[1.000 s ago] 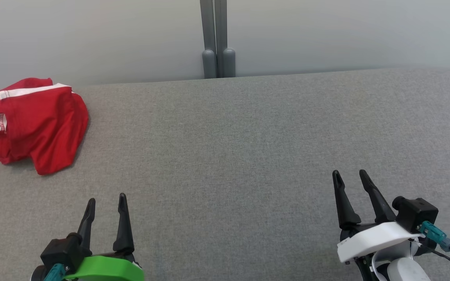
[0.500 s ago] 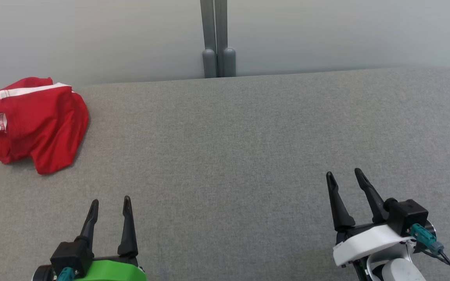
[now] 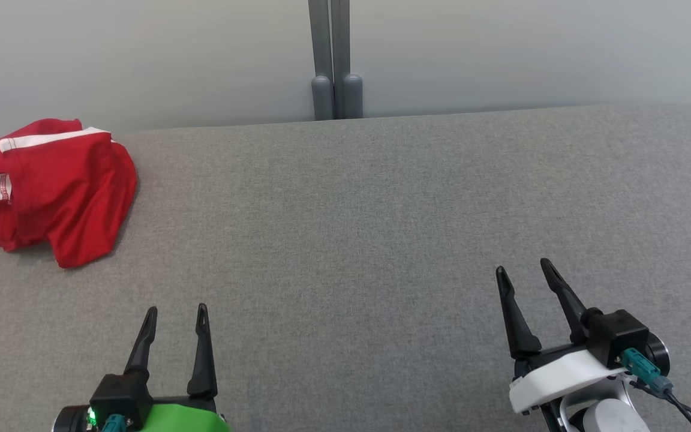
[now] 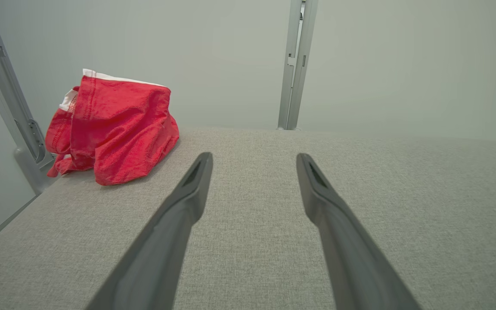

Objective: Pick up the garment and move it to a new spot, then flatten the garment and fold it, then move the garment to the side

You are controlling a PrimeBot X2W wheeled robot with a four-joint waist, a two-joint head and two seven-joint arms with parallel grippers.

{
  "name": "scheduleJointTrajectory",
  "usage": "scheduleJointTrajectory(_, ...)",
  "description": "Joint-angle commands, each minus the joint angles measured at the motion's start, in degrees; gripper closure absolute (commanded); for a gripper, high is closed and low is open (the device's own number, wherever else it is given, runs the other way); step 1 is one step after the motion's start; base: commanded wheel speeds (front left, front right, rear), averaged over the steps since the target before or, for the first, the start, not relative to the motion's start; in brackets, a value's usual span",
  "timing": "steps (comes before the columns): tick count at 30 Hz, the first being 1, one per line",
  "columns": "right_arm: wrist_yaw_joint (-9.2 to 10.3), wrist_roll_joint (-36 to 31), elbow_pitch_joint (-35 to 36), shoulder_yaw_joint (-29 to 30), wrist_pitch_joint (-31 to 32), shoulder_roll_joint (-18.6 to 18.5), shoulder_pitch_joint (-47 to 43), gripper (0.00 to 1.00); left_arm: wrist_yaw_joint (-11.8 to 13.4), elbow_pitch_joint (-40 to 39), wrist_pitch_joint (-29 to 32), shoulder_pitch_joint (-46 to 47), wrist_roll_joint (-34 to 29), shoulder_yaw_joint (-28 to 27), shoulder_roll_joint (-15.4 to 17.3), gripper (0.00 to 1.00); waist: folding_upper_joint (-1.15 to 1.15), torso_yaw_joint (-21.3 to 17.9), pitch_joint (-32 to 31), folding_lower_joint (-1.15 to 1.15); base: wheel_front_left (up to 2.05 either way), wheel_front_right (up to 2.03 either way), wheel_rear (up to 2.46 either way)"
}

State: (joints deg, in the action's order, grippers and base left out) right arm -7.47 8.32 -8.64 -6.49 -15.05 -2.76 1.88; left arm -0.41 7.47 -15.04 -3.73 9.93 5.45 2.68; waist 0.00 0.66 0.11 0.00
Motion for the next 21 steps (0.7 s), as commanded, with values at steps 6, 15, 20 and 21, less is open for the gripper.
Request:
scheduleJointTrajectory(6,-0.04,-0.22,-0.24,0.11,-0.2,-0.22,-0.46,0.0,0.39,0.28,-0.22,-0.5,-0.55,0.0,0.38,0.0,0.0,0.07,0.05,0.0,0.0,0.0,0.0)
scheduleJointTrajectory(15,-0.04,-0.15,-0.37,0.35,-0.19,-0.22,-0.32,0.0,0.47,0.48,-0.22,0.03,-0.46,0.07,0.38,0.0,0.0,0.39,0.05,0.0,0.0,0.0,0.0)
scheduleJointTrajectory(20,-0.04,-0.65,0.78,1.14,-0.19,-0.21,-0.36,0.0,0.21,0.14,-0.22,0.54,-0.59,0.25,0.38,0.0,0.0,2.1,0.0,0.0,0.0,0.0,0.0)
scheduleJointTrajectory(21,-0.04,-0.77,1.0,1.16,-0.19,-0.19,-0.55,0.0,0.29,0.02,-0.22,0.65,-0.66,0.3,0.38,0.0,0.0,2.85,-0.01,0.0,0.0,0.0,0.0)
